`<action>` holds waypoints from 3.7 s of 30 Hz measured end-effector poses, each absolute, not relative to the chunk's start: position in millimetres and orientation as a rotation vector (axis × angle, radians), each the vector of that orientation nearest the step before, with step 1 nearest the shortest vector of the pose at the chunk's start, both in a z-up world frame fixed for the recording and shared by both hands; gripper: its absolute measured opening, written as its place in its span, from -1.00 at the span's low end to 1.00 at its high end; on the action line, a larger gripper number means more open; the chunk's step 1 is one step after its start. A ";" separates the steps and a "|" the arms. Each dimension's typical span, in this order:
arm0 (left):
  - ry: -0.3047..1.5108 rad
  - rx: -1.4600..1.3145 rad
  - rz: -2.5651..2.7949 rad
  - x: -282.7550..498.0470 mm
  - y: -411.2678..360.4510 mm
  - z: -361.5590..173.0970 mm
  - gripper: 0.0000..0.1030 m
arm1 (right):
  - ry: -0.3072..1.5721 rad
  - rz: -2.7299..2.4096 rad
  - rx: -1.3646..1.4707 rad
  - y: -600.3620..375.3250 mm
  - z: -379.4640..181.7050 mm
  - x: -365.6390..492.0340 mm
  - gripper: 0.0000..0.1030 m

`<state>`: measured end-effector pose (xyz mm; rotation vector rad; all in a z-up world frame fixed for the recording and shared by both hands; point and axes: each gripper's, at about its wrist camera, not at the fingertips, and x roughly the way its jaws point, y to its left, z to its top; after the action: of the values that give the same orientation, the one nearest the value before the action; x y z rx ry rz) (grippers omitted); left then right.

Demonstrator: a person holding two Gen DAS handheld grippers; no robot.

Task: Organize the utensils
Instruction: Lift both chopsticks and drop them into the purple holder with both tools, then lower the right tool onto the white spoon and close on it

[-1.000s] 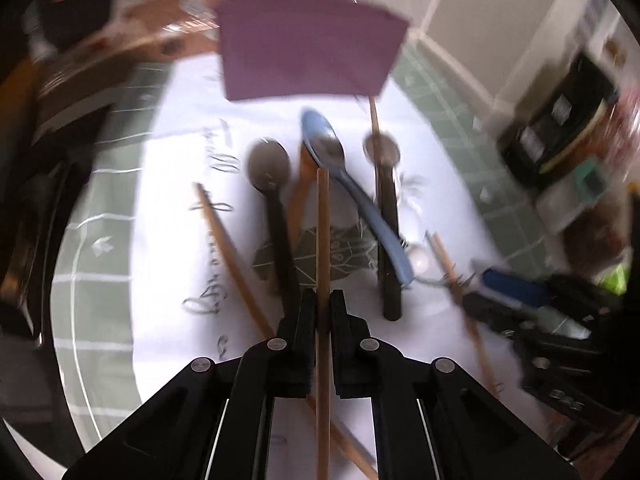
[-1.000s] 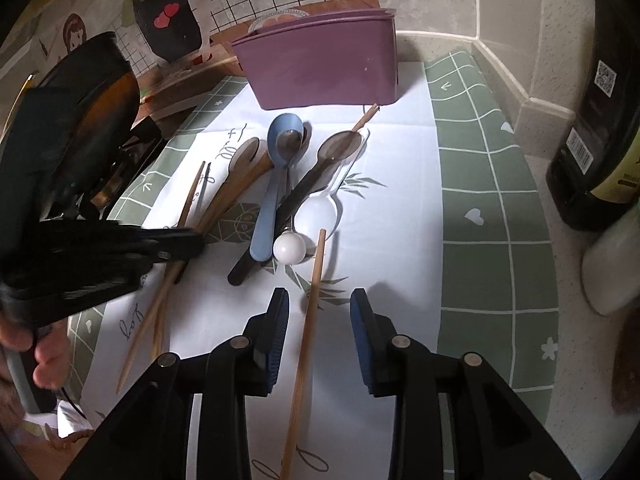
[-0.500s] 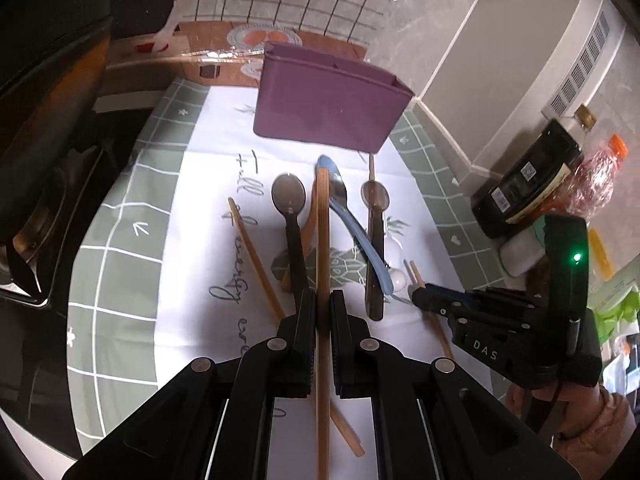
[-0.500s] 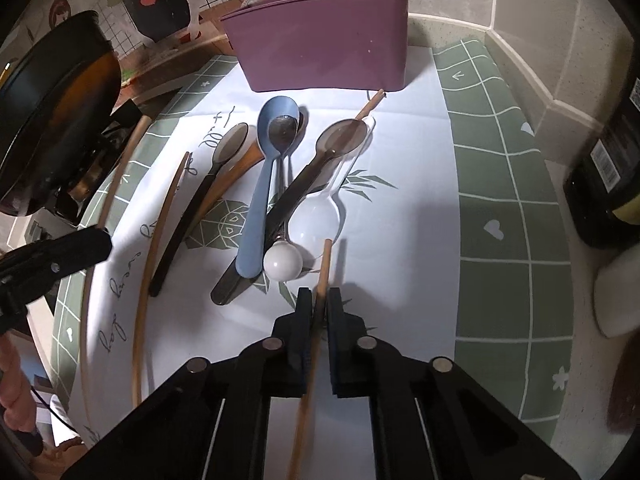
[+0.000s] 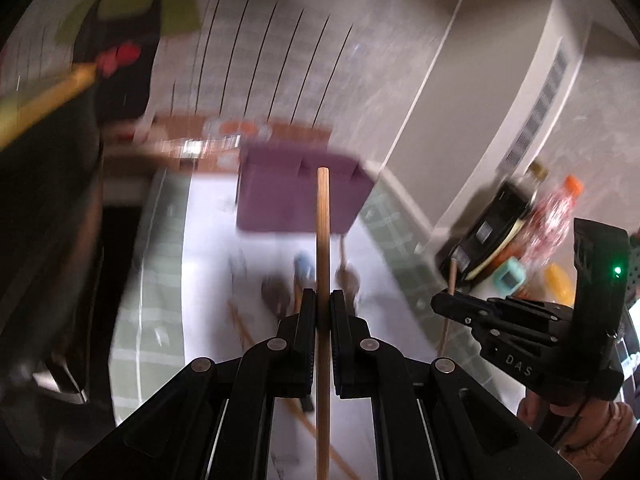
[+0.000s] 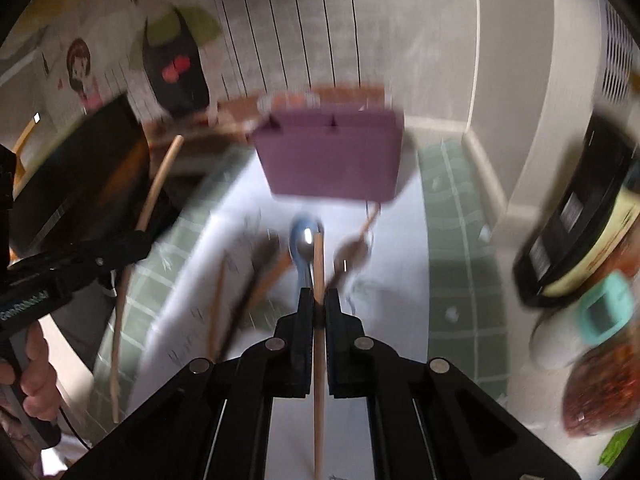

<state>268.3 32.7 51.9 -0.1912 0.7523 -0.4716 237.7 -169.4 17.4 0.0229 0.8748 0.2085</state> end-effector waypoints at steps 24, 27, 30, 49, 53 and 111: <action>0.182 -0.199 -0.278 396.9 -6.1 234.9 -0.87 | 0.353 0.235 -0.198 -172.1 233.7 344.3 -0.91; 0.173 -0.216 -0.235 421.5 -7.8 222.2 -0.87 | 0.377 0.260 -0.173 -177.4 221.1 367.5 -0.91; 0.171 -0.216 -0.184 442.5 -6.5 198.0 -0.87 | 0.404 0.274 -0.152 -182.5 201.8 387.1 -0.91; 0.302 -0.277 -0.024 507.4 -0.7 66.6 -0.87 | 0.693 0.308 -0.045 -198.1 53.5 454.6 -0.91; 0.344 -0.247 -0.017 504.6 1.6 49.5 -0.84 | 0.727 0.316 -0.056 -190.9 34.2 453.2 -0.91; 1.128 -0.218 -0.194 252.2 58.8 -76.5 0.23 | 1.024 0.423 -0.048 -162.7 -77.4 259.5 -0.41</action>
<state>252.2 58.8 -76.5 -0.2181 1.1276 -0.1944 259.5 -162.7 -77.4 -0.0485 1.0240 0.4228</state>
